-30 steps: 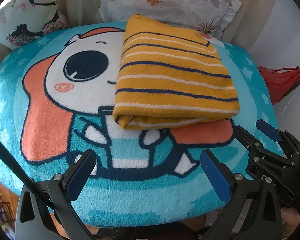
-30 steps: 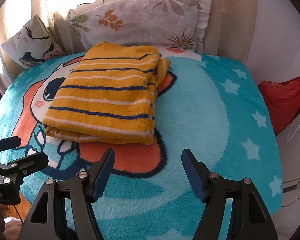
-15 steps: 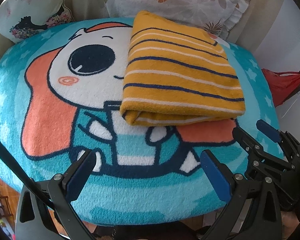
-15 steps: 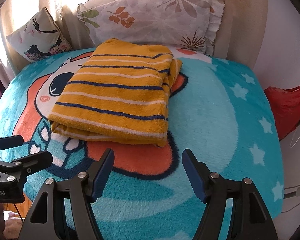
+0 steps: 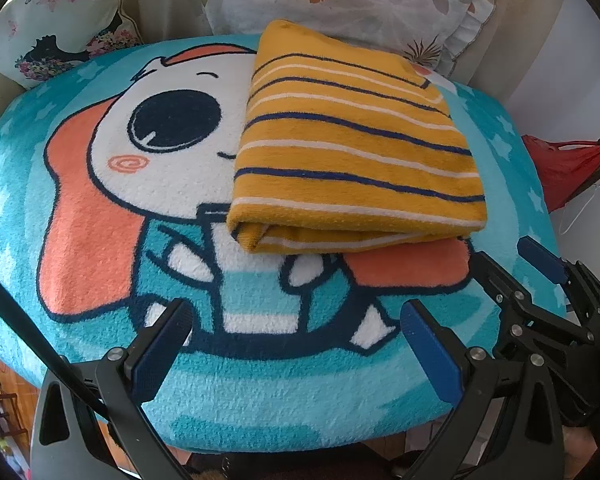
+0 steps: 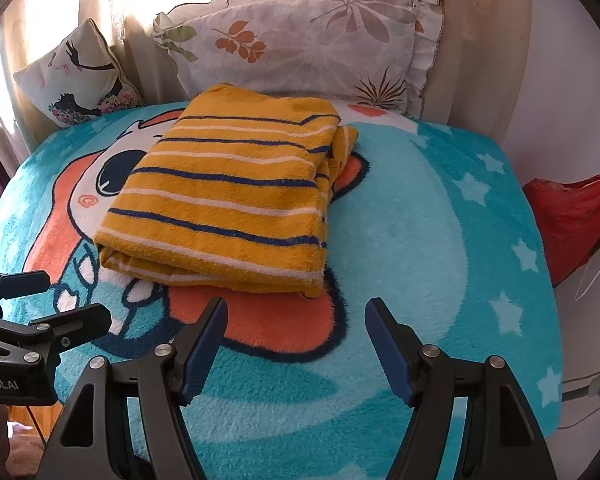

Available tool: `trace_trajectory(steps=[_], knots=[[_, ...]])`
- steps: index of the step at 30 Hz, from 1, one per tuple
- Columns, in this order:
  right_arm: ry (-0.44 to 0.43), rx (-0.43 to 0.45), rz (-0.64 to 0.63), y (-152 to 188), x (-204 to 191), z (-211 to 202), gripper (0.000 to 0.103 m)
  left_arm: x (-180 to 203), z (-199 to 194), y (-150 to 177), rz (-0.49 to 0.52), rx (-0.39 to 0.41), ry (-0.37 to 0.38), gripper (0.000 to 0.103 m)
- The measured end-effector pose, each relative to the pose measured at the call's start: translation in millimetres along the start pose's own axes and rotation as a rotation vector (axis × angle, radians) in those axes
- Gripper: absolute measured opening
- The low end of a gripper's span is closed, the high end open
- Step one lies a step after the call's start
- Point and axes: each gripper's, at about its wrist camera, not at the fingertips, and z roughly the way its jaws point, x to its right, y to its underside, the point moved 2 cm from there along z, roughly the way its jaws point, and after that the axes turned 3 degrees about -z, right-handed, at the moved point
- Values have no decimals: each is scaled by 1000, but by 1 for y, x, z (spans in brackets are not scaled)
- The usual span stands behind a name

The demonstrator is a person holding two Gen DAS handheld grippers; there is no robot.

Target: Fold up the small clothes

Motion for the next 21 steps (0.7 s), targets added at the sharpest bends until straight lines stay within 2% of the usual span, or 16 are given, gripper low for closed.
trace_trajectory(steps=[21], knots=[[30, 19, -9, 6, 17, -7, 77, 22, 11, -5, 18, -16, 30, 103]])
